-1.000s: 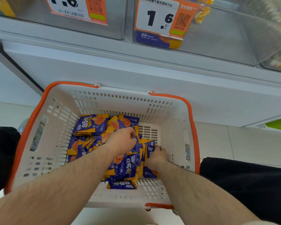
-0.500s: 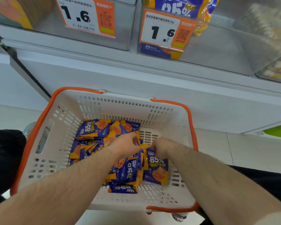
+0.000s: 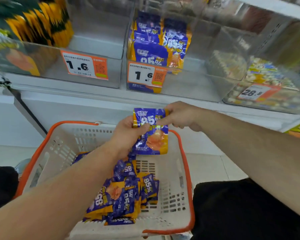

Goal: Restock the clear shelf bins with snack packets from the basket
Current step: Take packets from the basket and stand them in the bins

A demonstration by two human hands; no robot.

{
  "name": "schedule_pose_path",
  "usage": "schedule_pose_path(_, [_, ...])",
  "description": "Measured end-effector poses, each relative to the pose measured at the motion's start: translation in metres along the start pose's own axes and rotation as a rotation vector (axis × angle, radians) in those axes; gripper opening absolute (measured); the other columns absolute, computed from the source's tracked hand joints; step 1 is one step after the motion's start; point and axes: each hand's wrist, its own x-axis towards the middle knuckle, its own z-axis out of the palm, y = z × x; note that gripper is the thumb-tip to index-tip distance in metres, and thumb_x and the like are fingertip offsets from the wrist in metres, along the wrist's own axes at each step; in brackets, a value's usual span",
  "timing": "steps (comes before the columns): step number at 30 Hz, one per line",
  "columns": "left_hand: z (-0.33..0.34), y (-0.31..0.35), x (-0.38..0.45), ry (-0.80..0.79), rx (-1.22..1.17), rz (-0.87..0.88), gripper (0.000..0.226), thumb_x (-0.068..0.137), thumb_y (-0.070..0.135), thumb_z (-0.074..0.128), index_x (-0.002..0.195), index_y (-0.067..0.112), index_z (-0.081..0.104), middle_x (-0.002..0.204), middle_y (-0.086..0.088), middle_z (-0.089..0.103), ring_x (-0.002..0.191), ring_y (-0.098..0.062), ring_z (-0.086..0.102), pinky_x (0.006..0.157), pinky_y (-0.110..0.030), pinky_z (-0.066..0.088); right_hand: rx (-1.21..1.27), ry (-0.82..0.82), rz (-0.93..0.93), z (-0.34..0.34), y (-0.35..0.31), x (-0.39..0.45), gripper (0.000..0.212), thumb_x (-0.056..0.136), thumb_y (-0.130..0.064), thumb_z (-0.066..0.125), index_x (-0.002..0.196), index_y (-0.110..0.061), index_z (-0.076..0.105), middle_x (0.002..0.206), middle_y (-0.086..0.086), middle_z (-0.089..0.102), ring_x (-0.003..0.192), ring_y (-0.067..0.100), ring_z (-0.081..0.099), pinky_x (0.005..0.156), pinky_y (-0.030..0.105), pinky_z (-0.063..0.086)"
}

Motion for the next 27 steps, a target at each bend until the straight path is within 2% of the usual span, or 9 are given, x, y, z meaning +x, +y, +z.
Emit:
schedule_pose_path(2, [0.009,0.020,-0.002,0.019,-0.088,0.009,0.018,0.090,0.005,0.064,0.107,0.010,0.070,0.101,-0.015,0.074,0.088,-0.031,0.071,0.081,-0.047,0.057,0.161,-0.037,0.014,-0.012,-0.001,-0.011,0.005,0.088,-0.017,0.070,0.093,-0.016,0.069,0.061,-0.003,0.048,0.052,0.012,0.026,0.051,0.028,0.016])
schedule_pose_path(4, [0.020,0.040,-0.005,0.019,-0.122,0.025,0.019,0.091,0.008,0.064,0.110,0.008,0.068,0.101,-0.015,0.074,0.088,-0.032,0.072,0.076,-0.046,0.059,0.342,-0.028,0.019,-0.019,-0.001,-0.017,0.016,0.092,-0.016,0.065,0.107,-0.014,0.069,0.070,-0.001,0.057,0.053,0.011,0.026,0.051,0.027,0.016])
schedule_pose_path(7, [0.035,0.074,-0.006,0.017,-0.122,0.090,0.008,0.094,0.018,0.062,0.097,0.014,0.069,0.092,-0.008,0.076,0.082,-0.027,0.073,0.070,-0.039,0.060,0.555,-0.031,0.000,-0.034,-0.007,-0.025,0.011,0.093,-0.015,0.059,0.102,-0.015,0.066,0.086,0.005,0.063,0.057,0.012,0.028,0.052,0.022,0.018])
schedule_pose_path(11, [0.043,0.119,0.013,0.201,0.097,0.385,0.026,0.092,0.023,0.057,0.066,0.017,0.058,0.068,-0.002,0.067,0.068,-0.017,0.063,0.067,-0.037,0.053,0.707,-0.040,-0.058,-0.068,-0.023,-0.034,0.014,0.097,-0.014,0.047,0.086,-0.018,0.055,0.052,-0.010,0.053,0.036,0.001,0.026,0.035,0.011,0.018])
schedule_pose_path(14, [0.043,0.141,0.032,0.295,0.413,0.602,0.028,0.085,0.027,0.052,0.057,0.026,0.053,0.059,0.011,0.055,0.064,-0.011,0.051,0.066,-0.036,0.047,0.747,-0.012,-0.067,-0.092,-0.034,-0.036,0.019,0.095,-0.016,0.046,0.077,-0.016,0.051,0.041,-0.011,0.043,0.031,0.000,0.027,0.035,0.011,0.014])
schedule_pose_path(17, [0.038,0.154,0.046,0.399,0.610,0.911,0.014,0.085,0.024,0.050,0.080,0.025,0.063,0.082,0.015,0.059,0.082,-0.019,0.060,0.078,-0.038,0.049,0.763,0.013,-0.102,-0.119,-0.040,-0.031,0.019,0.090,-0.019,0.049,0.073,-0.013,0.055,0.043,-0.009,0.039,0.032,0.000,0.028,0.033,0.010,0.015])
schedule_pose_path(19, [0.027,0.153,0.061,0.497,0.833,1.033,0.027,0.084,0.023,0.051,0.103,0.012,0.067,0.107,-0.001,0.062,0.102,-0.030,0.056,0.089,-0.037,0.042,0.808,0.080,-0.093,-0.141,-0.040,-0.021,0.015,0.092,-0.018,0.048,0.078,-0.013,0.052,0.049,-0.009,0.039,0.032,0.001,0.027,0.034,0.010,0.015])
schedule_pose_path(23, [0.011,0.136,0.085,0.597,1.190,0.908,0.055,0.087,0.035,0.048,0.134,0.006,0.051,0.147,-0.016,0.042,0.128,-0.036,0.045,0.100,-0.046,0.039,0.823,0.365,0.058,-0.168,-0.031,0.018,0.024,0.100,-0.017,0.048,0.078,-0.023,0.044,0.067,-0.008,0.037,0.032,0.002,0.028,0.034,0.010,0.017])
schedule_pose_path(27, [0.011,0.131,0.087,0.635,1.242,0.889,0.061,0.088,0.041,0.045,0.139,0.007,0.047,0.152,-0.016,0.037,0.129,-0.036,0.047,0.090,-0.047,0.046,0.527,0.477,0.180,-0.174,-0.028,0.067,0.026,0.101,-0.020,0.052,0.076,-0.022,0.047,0.066,-0.007,0.045,0.039,0.002,0.037,0.034,0.010,0.028])
